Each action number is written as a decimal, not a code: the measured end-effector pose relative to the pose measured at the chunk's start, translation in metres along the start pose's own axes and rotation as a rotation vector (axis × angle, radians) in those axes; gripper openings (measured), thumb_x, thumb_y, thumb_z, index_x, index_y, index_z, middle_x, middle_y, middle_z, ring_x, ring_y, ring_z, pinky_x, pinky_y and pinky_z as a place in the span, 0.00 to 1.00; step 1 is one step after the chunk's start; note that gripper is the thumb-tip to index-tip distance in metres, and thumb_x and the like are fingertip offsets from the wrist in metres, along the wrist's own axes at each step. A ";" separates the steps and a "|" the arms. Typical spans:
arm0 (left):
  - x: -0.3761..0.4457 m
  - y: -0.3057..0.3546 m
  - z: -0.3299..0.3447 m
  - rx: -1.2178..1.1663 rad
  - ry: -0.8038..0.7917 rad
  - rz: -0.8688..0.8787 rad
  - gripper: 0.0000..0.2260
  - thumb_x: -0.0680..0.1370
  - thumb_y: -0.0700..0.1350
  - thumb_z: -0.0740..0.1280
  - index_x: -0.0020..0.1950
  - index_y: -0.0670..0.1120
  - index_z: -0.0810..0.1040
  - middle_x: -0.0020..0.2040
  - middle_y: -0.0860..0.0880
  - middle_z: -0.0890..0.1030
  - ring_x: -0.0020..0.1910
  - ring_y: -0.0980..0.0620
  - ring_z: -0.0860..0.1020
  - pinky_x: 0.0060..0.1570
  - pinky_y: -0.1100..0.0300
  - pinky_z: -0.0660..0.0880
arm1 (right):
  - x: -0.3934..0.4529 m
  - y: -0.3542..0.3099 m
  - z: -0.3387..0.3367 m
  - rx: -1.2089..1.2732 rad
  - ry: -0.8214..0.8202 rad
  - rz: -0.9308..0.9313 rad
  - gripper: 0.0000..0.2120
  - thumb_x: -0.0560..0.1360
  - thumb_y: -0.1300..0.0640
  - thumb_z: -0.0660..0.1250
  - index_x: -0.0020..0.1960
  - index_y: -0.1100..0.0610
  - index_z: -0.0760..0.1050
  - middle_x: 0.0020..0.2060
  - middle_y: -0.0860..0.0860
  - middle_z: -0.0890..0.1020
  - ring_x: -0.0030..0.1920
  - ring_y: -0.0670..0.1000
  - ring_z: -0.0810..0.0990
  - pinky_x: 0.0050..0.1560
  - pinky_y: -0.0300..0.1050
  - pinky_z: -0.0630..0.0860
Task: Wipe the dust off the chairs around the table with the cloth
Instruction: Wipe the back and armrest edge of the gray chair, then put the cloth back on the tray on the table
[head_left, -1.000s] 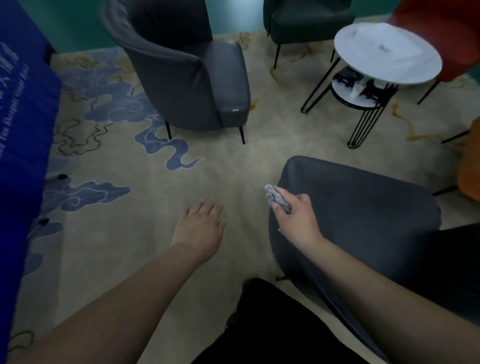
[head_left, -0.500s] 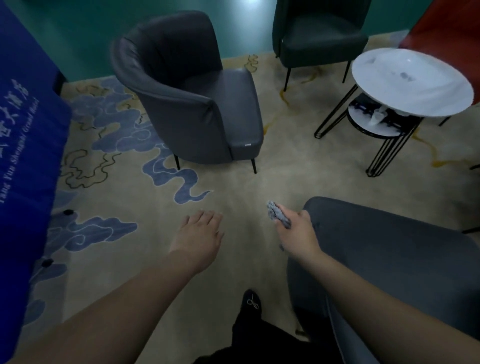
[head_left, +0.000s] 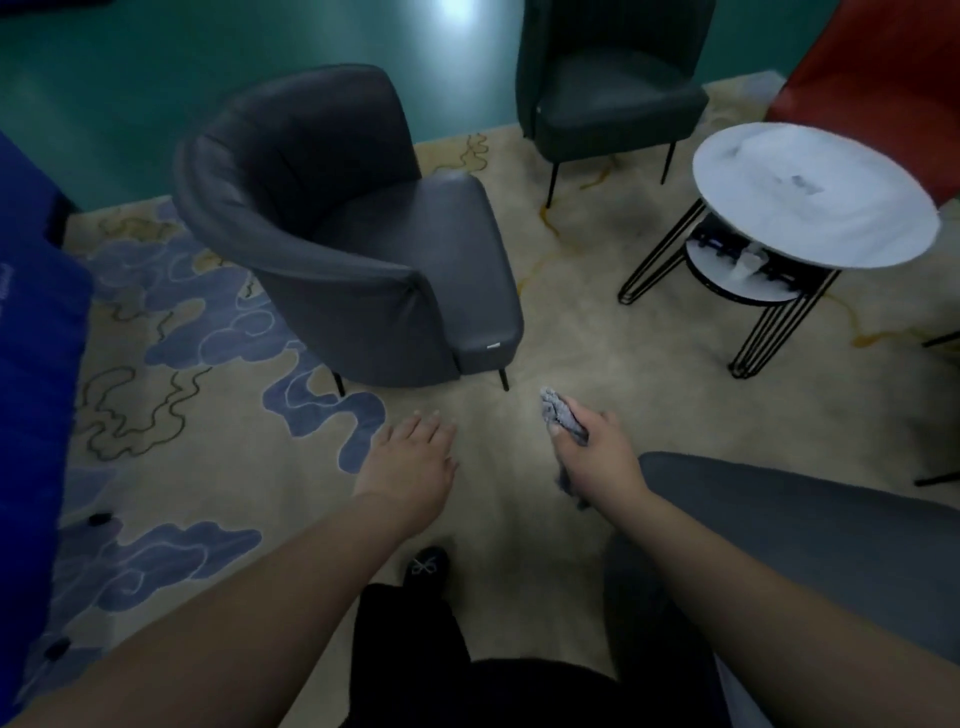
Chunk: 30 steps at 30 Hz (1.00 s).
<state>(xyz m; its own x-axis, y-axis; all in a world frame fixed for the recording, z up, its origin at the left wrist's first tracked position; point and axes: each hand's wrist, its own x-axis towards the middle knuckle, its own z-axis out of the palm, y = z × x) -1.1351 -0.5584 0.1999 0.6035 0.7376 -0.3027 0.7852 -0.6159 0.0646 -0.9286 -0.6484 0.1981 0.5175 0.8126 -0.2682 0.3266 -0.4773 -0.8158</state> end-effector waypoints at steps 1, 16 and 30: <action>0.014 -0.006 -0.005 -0.006 0.004 0.026 0.24 0.83 0.55 0.50 0.78 0.50 0.55 0.78 0.51 0.58 0.77 0.49 0.55 0.74 0.49 0.53 | 0.011 -0.006 0.001 -0.004 0.020 -0.002 0.16 0.77 0.52 0.62 0.63 0.39 0.73 0.48 0.52 0.72 0.26 0.41 0.79 0.19 0.32 0.69; 0.208 -0.027 -0.083 0.098 -0.009 0.436 0.23 0.83 0.53 0.48 0.78 0.51 0.54 0.79 0.51 0.55 0.77 0.49 0.52 0.74 0.48 0.50 | 0.111 -0.049 -0.029 0.056 0.381 0.137 0.20 0.76 0.56 0.67 0.68 0.47 0.73 0.58 0.51 0.77 0.47 0.39 0.76 0.46 0.27 0.68; 0.372 0.090 -0.132 0.142 -0.005 0.571 0.24 0.83 0.54 0.48 0.78 0.51 0.53 0.77 0.52 0.58 0.76 0.50 0.55 0.73 0.50 0.52 | 0.243 -0.025 -0.162 0.044 0.384 0.228 0.31 0.73 0.57 0.66 0.75 0.51 0.63 0.62 0.54 0.74 0.61 0.52 0.75 0.63 0.52 0.72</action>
<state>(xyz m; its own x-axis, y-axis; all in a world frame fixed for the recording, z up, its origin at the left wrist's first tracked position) -0.8215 -0.3034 0.2186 0.9245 0.2769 -0.2621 0.3093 -0.9466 0.0913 -0.6822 -0.4933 0.2361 0.8310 0.5014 -0.2411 0.1406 -0.6085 -0.7810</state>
